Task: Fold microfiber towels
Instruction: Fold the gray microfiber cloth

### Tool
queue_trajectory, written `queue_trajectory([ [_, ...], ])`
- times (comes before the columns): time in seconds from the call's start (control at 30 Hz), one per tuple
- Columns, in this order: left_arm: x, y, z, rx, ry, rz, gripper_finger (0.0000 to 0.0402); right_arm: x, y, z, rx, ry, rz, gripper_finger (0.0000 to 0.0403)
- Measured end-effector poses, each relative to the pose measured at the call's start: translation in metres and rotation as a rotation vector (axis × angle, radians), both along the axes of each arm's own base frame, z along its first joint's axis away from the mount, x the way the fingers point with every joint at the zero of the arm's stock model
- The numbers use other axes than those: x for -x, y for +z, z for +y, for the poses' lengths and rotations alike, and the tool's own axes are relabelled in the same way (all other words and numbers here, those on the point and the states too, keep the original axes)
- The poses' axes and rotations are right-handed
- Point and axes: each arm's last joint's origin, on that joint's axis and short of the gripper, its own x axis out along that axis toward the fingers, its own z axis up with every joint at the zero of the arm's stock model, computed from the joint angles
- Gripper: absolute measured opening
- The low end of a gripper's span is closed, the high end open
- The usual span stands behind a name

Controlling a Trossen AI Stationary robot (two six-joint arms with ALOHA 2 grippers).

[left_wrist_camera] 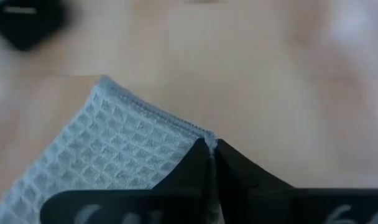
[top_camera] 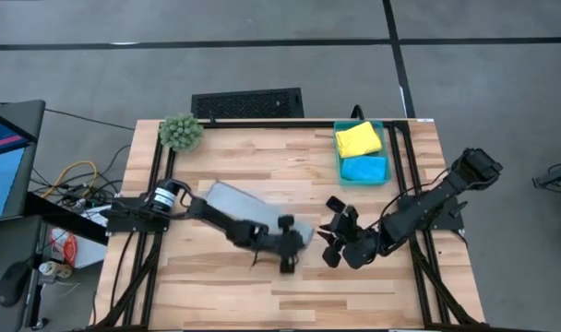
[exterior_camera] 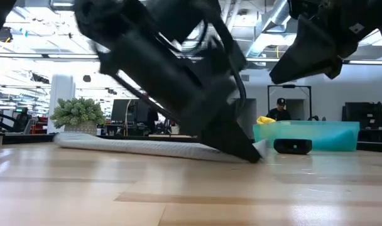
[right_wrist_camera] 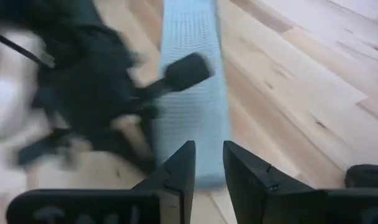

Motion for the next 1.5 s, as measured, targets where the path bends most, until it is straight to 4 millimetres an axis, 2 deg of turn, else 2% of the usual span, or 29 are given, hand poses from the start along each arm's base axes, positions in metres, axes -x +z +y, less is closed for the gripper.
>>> queue_trajectory([
  [0.13, 0.012, 0.0, -0.037, 0.074, -0.098, 0.007, 0.0004, -0.006, -0.014, 0.011, 0.063, 0.08, 0.019, 0.0106],
  [0.23, 0.025, 0.001, -0.065, 0.086, -0.152, 0.002, 0.0003, -0.013, -0.033, 0.02, 0.132, 0.174, 0.056, 0.0106],
  [0.4, 0.048, 0.003, -0.104, 0.08, -0.161, -0.015, 0.0003, -0.029, -0.049, 0.037, 0.226, 0.335, -0.008, 0.0106],
  [0.57, 0.071, 0.022, -0.124, 0.007, -0.12, -0.039, 0.0002, -0.038, -0.046, 0.038, 0.284, 0.372, -0.079, 0.0106],
  [0.7, 0.088, 0.055, -0.128, -0.055, -0.105, -0.056, 0.0002, -0.039, -0.03, 0.032, 0.281, 0.358, -0.121, 0.0106],
  [0.8, 0.102, 0.082, -0.121, -0.153, -0.041, -0.051, 0.0002, -0.038, -0.018, 0.029, 0.275, 0.35, -0.155, 0.0106],
  [1.0, 0.127, 0.112, -0.089, -0.343, 0.156, 0.008, 0.0004, -0.04, -0.008, 0.021, 0.264, 0.324, -0.181, 0.0106],
  [1.23, 0.149, 0.109, -0.054, -0.572, 0.361, 0.117, 0.0005, -0.045, -0.01, 0.014, 0.267, 0.301, -0.169, 0.0106],
  [1.4, 0.162, 0.096, -0.026, -0.71, 0.466, 0.138, 0.0006, -0.046, -0.01, 0.011, 0.267, 0.295, -0.165, 0.0106],
  [1.5, 0.168, 0.082, -0.008, -0.756, 0.514, 0.162, 0.0006, -0.046, -0.01, 0.01, 0.269, 0.293, -0.162, 0.0106],
])
